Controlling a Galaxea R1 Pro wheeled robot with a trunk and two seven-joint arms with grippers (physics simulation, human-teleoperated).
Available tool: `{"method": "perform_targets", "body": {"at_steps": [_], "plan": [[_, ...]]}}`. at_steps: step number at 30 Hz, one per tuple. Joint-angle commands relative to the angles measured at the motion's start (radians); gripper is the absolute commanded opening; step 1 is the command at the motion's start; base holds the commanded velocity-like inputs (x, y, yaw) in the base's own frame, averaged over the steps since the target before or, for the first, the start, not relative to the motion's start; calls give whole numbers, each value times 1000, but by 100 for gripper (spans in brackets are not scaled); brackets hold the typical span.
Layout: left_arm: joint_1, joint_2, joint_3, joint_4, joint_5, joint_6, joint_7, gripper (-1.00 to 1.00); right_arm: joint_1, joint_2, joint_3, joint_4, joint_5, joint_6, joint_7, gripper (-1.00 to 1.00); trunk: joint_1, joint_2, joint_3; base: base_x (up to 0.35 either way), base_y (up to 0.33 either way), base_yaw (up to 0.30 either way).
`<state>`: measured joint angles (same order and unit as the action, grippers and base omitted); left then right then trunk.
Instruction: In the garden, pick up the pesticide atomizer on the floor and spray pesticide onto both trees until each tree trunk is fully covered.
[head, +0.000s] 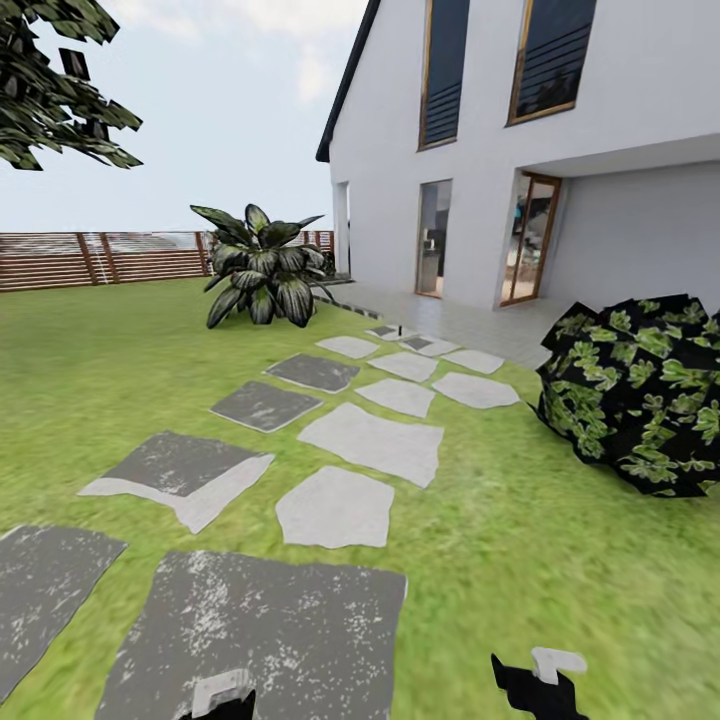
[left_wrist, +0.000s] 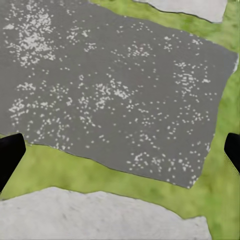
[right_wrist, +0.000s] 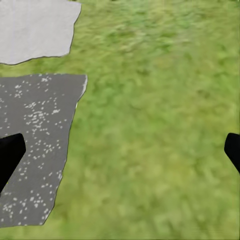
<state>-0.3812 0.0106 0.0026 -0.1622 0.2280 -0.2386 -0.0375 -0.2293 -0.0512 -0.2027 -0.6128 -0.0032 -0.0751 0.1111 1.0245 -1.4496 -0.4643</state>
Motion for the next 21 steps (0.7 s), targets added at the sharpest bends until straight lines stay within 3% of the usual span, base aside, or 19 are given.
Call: {"method": "perform_targets", "body": {"at_steps": [1,21], "plan": [[-1,0,0,1,7,-3,-4,100,-1,1,-5,1,0,-3,8,100,1,0,-1,335,0,0],[-1,0,-1,1,5,-2,-4,100,-1,1,-5,1,0,-3,7,100,1,0,-1,334,0,0]]}}
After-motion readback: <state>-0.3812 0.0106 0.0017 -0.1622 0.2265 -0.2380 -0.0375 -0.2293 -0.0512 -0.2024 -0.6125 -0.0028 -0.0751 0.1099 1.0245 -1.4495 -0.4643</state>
